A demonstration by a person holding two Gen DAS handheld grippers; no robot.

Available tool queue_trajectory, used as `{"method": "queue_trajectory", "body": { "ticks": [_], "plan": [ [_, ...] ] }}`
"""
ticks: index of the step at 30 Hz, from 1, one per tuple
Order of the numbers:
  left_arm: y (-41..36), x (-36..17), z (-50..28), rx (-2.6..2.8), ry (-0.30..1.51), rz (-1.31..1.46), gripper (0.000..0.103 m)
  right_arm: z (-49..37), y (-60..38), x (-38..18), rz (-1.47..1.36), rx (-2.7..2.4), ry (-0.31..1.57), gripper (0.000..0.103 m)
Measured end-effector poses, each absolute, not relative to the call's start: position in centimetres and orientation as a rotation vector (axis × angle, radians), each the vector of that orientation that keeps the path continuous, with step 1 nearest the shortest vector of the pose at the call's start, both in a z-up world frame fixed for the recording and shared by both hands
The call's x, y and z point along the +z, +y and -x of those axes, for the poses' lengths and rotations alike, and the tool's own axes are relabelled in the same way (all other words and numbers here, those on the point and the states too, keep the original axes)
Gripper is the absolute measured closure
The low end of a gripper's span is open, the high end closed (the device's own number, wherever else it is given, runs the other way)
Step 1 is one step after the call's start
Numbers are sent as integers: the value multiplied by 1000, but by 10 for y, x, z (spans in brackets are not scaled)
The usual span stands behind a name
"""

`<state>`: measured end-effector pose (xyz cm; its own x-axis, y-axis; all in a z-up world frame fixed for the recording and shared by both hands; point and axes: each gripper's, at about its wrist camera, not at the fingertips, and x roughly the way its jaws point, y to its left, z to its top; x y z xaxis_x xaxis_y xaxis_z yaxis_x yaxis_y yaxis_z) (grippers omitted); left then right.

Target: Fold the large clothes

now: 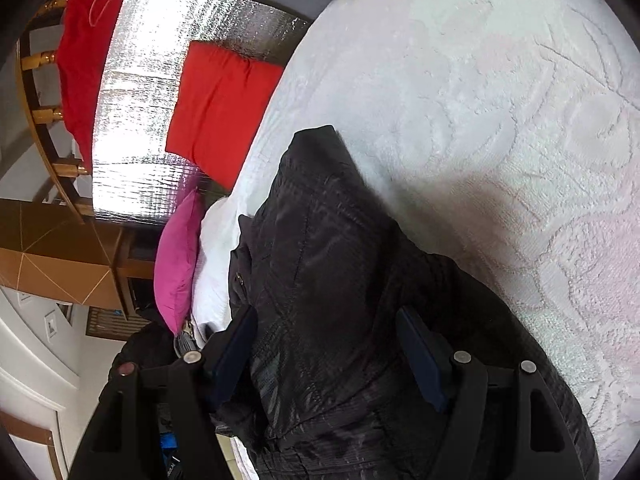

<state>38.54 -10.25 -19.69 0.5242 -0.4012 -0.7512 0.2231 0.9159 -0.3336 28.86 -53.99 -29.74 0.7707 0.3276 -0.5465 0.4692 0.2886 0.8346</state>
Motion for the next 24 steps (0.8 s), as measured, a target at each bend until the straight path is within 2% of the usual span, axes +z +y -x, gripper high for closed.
{"method": "queue_trajectory", "body": {
  "ticks": [1,5,9,11,17,24],
  "plan": [
    [-88,-196,-386,-345,945,220,59,-289,-540,-298,-1310,-109,738,28],
    [-45,-194,-378,-264,947,286,44,-290,-536,-295,-1288,-125,740,28],
    [-77,-189,-365,-301,954,227,30,-293,-530,-291,-1258,-139,748,28],
    [-108,-183,-360,-343,948,155,19,-294,-531,-294,-1271,-142,751,28],
    [-212,-191,-372,-338,1008,8,16,-293,-535,-298,-1296,-126,755,28],
    [-281,-222,-399,-211,1004,-259,16,-296,-533,-298,-1275,-126,773,28]
  ]
}}
